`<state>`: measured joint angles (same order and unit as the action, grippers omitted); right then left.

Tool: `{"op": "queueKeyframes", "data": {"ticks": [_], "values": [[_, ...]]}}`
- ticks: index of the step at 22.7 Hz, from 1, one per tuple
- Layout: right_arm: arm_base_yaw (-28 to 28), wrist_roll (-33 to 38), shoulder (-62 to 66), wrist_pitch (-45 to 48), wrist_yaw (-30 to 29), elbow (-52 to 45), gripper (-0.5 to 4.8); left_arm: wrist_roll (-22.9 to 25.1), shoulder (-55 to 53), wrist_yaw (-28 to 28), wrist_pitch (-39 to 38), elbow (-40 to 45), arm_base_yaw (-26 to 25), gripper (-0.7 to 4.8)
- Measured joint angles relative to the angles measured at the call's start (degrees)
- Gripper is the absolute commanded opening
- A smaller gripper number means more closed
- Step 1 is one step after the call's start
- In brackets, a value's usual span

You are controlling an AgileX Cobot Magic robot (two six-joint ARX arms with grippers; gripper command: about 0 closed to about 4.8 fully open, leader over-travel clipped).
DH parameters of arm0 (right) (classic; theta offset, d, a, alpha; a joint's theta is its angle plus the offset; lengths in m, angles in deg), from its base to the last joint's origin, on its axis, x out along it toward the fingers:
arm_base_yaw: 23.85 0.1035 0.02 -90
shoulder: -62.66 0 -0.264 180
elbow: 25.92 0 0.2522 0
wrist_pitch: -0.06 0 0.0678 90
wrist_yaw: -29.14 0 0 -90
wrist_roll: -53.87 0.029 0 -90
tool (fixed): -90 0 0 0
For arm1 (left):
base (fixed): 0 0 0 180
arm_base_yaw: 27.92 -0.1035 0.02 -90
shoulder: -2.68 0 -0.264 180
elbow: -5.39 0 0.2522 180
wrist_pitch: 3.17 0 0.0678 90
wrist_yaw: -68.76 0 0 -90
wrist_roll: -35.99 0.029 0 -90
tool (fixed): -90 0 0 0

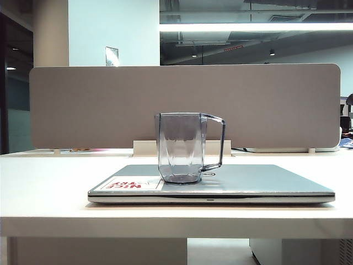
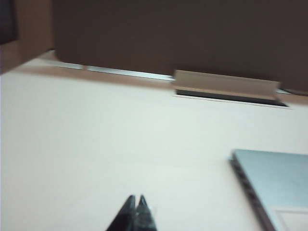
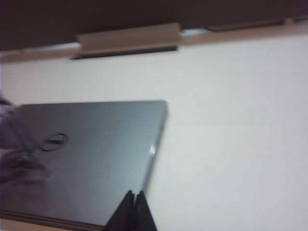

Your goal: Pick up the water cup and place it on the side of the laptop away from you.

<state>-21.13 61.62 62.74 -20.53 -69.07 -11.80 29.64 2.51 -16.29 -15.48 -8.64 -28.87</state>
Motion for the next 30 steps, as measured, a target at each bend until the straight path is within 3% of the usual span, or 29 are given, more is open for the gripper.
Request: {"op": "queueKeyframes", "data": {"ticks": [3, 7, 22, 30], "values": [[0.07, 1.44, 0.00, 3.87, -5.73, 0.00, -0.05, -0.15, 0.00, 6.29, -0.24, 0.00, 0.00, -0.06], [0.24, 4.07, 0.02, 4.11, -8.44, 0.90, -0.05, -0.13, -0.02, 12.72, -2.54, 0.00, 0.00, -0.06], [4.44, 4.22, 0.39, 4.79, -2.12, 8.85, -0.05, -0.13, -0.09, 12.92, -4.31, 0.00, 0.00, -0.06], [4.44, 3.80, 13.88, 7.85, -1.95, 14.64, -0.05, -0.11, -0.04, 12.94, -4.48, 0.00, 0.00, -0.06]]}}
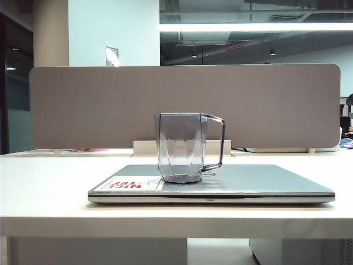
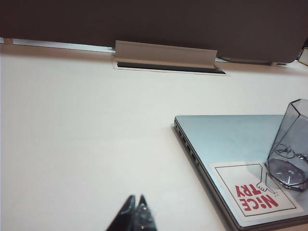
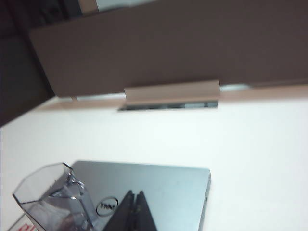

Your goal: Pick up the water cup and place it on the side of the laptop away from you.

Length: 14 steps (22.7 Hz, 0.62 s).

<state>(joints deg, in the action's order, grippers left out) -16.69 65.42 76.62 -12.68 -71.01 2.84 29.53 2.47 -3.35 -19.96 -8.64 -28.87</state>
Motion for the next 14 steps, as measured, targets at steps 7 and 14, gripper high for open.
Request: {"op": "queueKeyframes", "data": {"ticks": [7, 14], "values": [[2.12, -0.13, 15.74, 6.08, -1.68, 2.38, -0.05, 0.00, 0.02, 1.07, -0.94, 0.00, 0.00, -0.06], [10.84, -2.99, 28.61, 13.73, -1.33, 2.54, -0.05, 0.00, 0.04, 1.22, -1.07, 0.00, 0.00, -0.06]]}}
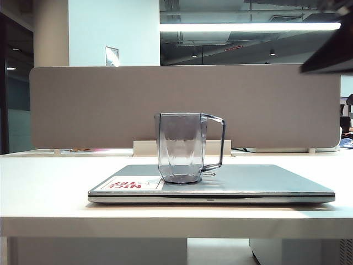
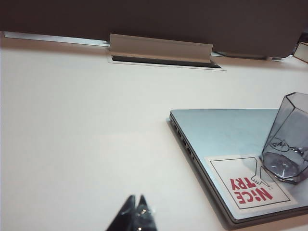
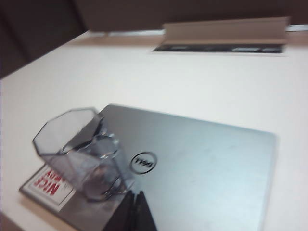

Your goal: Pick up the water cup and place it on the side of the laptop away from you.

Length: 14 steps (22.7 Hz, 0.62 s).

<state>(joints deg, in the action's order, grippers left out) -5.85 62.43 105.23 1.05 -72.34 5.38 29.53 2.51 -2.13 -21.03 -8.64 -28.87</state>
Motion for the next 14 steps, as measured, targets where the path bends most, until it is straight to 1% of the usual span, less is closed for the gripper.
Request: {"op": "queueKeyframes", "data": {"ticks": [2, 4, 6, 8, 12, 14], "values": [[2.84, -0.74, 4.66, 2.75, 1.55, 0.02, -0.02, 0.00, 0.00, -0.02, 0.00, 0.00, 0.00, -0.06], [6.29, -0.98, 10.56, 6.14, 4.46, 0.00, 0.34, 0.00, 0.00, -0.04, 0.00, 0.00, 0.00, -0.06], [7.69, -1.09, 14.12, 9.03, 5.01, 0.00, 0.89, -0.02, 0.00, -0.04, -0.04, 0.00, 0.00, -0.06], [9.22, -1.05, 19.98, 13.64, 5.29, 0.00, 0.95, -0.02, 0.00, -0.07, -0.02, 0.00, -0.02, -0.06], [10.82, -1.07, 26.10, 18.62, 5.33, 0.02, 0.96, 0.00, 0.00, -0.09, -0.02, 0.00, -0.02, -0.06], [12.46, -1.07, 30.36, 22.23, 5.42, -0.02, 1.21, 0.00, 0.00, -0.13, -0.02, 0.00, -0.02, -0.06]]}}
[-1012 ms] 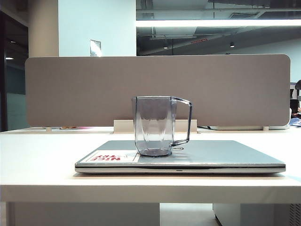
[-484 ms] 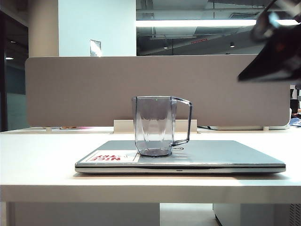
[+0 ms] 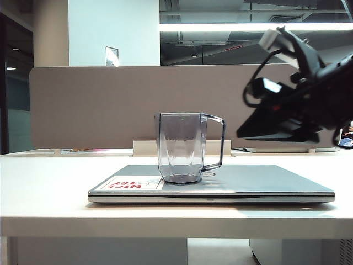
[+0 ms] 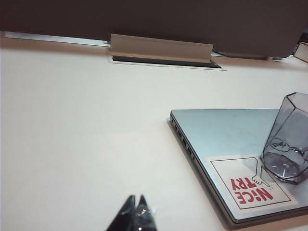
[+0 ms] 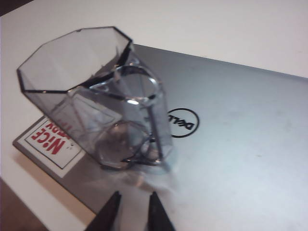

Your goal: Pick up the water cup and place it on the side of the laptop away from you.

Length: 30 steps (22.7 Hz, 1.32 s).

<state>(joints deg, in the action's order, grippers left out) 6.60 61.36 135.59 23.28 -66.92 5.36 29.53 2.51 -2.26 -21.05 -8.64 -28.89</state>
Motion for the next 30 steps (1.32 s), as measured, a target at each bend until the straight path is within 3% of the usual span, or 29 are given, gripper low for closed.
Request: {"op": "queueKeyframes", "data": {"ticks": [4, 17, 23, 30], "values": [[1.75, 0.00, 4.46, 5.35, 1.57, 0.02, 1.86, 0.00, 0.00, -1.09, 0.00, 0.00, 0.00, -0.06], [2.38, 2.80, 16.24, 10.25, 4.83, 6.69, 1.79, 0.00, 0.00, -1.22, 0.00, 0.00, 0.00, -0.06], [2.38, 2.82, 18.99, 10.25, 7.17, 8.68, 1.35, 0.00, -0.02, -1.22, 0.02, 0.00, 0.00, -0.06], [2.32, 2.82, 21.14, 10.78, 7.58, 11.28, 1.34, 0.00, -0.02, -1.20, 0.00, 0.00, -0.02, -0.06]]}}
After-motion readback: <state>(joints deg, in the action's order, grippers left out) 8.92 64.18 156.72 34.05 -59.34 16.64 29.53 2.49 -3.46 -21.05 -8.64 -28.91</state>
